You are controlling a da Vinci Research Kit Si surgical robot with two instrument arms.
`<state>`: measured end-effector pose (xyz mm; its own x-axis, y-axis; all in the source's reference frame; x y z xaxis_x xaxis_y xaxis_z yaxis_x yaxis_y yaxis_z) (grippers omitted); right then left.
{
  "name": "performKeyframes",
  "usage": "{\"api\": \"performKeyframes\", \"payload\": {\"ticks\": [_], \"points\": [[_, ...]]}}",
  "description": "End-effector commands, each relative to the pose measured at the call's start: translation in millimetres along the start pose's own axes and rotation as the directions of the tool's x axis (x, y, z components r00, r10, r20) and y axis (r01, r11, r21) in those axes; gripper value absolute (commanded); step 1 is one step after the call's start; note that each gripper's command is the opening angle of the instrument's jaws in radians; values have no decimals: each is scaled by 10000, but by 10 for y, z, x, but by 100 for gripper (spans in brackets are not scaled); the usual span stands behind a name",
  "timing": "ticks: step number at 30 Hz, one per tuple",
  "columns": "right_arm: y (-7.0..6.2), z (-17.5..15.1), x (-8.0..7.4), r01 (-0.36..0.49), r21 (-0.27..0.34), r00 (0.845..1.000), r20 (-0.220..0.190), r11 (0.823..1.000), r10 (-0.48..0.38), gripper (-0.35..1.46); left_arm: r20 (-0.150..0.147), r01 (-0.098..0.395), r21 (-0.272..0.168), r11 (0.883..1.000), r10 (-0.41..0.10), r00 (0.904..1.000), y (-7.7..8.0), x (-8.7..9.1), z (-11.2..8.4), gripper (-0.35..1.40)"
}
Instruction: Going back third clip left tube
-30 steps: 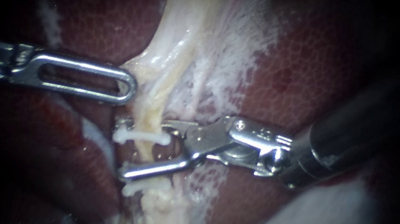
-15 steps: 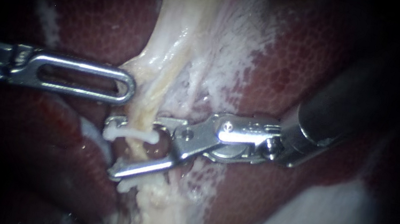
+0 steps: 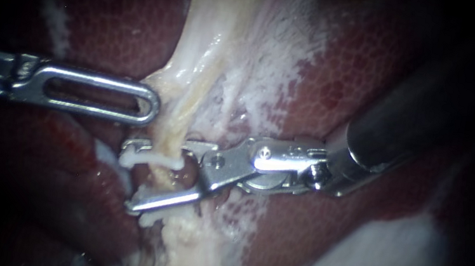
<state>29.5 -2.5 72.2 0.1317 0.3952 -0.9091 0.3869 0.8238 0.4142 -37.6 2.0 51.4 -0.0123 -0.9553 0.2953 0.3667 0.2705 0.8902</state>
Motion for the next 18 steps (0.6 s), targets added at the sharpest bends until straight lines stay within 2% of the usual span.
{"api": "performKeyframes", "payload": {"ticks": [1,2,4,8,11,13,18], "points": [[0,0,0,-2,-2,10000,-2,10000,2,60,-2,0,0,10000,0,10000,0,0,0,-35],[0,0,0,-2,0,10000,-2,10000,2,60,-2,0,1,10000,0,10000,0,0,0,-35],[0,0,0,-649,-2,9979,-58,9979,649,60,-2,0,1,10000,0,10000,0,0,0,-35],[0,-1,1,-1824,-152,9831,-169,9831,1822,60,-2,-1,1,10000,1,10000,0,0,0,-35],[-1,-2,2,-2919,-163,9562,-290,9563,2913,60,-3,0,2,10000,0,10000,0,0,0,-35],[-1,-4,2,-3591,-144,9329,-363,9332,3584,60,-3,0,2,10000,0,10000,0,0,0,-35],[2,-8,3,-4525,-126,8910,-476,8917,4514,60,-4,1,2,10000,-1,10000,0,0,0,-35]]}}
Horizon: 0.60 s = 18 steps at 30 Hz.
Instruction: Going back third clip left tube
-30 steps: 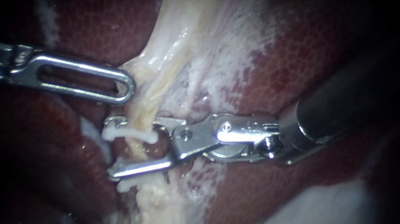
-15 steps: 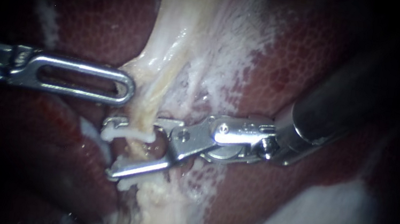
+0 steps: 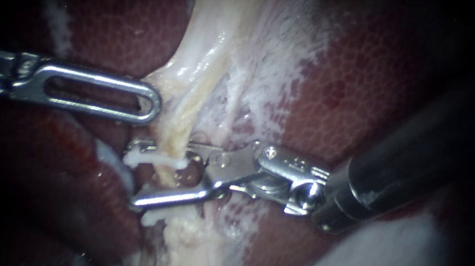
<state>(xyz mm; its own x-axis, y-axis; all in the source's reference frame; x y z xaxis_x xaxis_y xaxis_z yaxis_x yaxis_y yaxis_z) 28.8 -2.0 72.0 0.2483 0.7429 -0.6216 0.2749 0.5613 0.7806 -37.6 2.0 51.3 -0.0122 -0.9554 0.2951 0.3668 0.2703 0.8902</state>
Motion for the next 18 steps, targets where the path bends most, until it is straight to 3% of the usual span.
{"api": "performKeyframes", "payload": {"ticks": [1,5,15,18], "points": [[1,-2,1,-190,-40,9998,-28,9998,190,60,-2,0,4,10000,0,10000,0,0,0,-35],[4,-9,-1,-663,-160,9977,-119,9977,661,60,-2,1,4,10000,-1,10000,0,0,0,-35],[8,-13,0,-738,-226,9972,-157,9970,734,60,-2,3,3,10000,-3,10000,-1,0,-1,-35],[8,-14,1,-216,-234,9997,-106,9995,214,60,-2,3,4,10000,-3,10000,-1,0,-1,-35]]}}
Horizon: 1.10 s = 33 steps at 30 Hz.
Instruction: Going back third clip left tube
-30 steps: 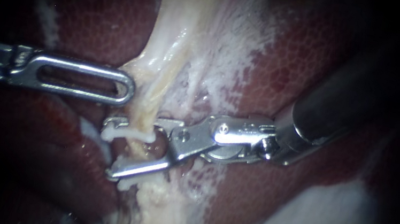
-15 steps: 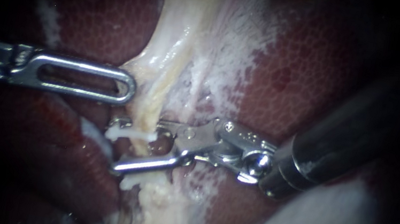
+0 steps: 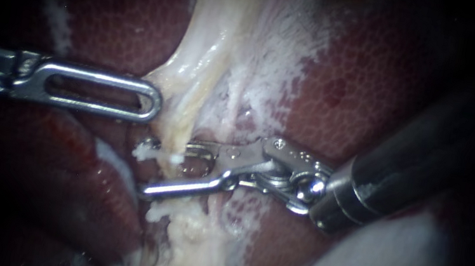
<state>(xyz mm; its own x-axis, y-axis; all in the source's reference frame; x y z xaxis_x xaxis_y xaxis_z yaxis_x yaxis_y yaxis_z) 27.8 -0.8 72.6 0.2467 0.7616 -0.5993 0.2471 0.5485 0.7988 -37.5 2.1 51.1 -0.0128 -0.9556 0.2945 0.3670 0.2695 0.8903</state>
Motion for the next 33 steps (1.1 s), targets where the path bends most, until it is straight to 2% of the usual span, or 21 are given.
{"api": "performKeyframes", "payload": {"ticks": [1,15,28,33], "points": [[0,1,0,119,-11,9999,-6,9999,-119,60,-6,-4,6,10000,4,10000,1,0,1,-35],[-4,-2,3,687,-48,9976,20,9976,-686,60,-6,-4,6,10000,4,10000,0,0,0,-35],[-21,-64,37,1924,-531,9812,-25,9799,-1928,60,-10,-3,12,10000,3,10000,1,0,0,-35],[-29,-85,36,2211,-624,9752,13,9732,-2215,60,-10,-2,12,10000,2,10000,1,0,0,-35]]}}
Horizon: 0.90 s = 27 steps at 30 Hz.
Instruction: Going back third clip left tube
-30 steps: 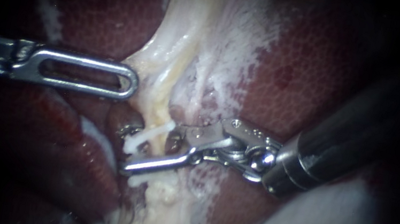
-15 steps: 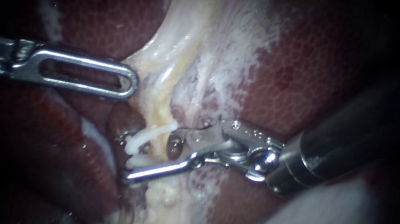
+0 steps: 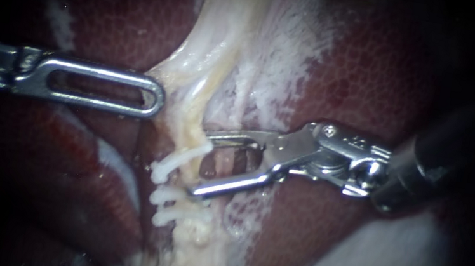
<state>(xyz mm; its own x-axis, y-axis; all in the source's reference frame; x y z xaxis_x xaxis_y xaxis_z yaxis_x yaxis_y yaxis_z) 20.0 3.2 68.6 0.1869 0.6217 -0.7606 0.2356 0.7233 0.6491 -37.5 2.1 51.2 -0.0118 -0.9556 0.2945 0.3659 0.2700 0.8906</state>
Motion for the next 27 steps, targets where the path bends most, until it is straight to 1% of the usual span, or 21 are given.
{"api": "performKeyframes", "payload": {"ticks": [1,3,9,13,16,19,21,24,27], "points": [[-1,-4,-1,70,14,10000,13,10000,-70,60,-1,1,1,10000,-1,10000,0,0,0,-35],[-5,-14,-3,194,-4,9998,29,9998,-194,60,-1,1,1,10000,-1,10000,0,0,0,-35],[-18,-47,-8,686,-406,9976,90,9968,-683,60,-2,0,3,10000,0,10000,1,0,0,-35],[-29,-71,-5,926,-736,9957,141,9930,-918,60,-4,0,5,10000,0,10000,2,-1,0,-35],[-36,-85,4,1049,-829,9944,168,9910,-1039,60,-3,0,5,10000,0,10000,2,-1,0,-35],[-45,-98,19,1155,-938,9933,190,9889,-1142,60,-4,0,6,10000,0,10000,2,-1,0,-35],[-51,-106,28,1331,-906,9911,217,9869,-1317,60,-4,0,6,10000,0,10000,2,-1,0,-35],[-59,-113,37,1451,-846,9894,229,9858,-1436,60,-5,-1,7,10000,1,10000,3,-1,1,-35],[-66,-116,43,1480,-819,9889,230,9856,-1466,60,-6,-1,8,10000,1,10000,3,-1,1,-35]]}}
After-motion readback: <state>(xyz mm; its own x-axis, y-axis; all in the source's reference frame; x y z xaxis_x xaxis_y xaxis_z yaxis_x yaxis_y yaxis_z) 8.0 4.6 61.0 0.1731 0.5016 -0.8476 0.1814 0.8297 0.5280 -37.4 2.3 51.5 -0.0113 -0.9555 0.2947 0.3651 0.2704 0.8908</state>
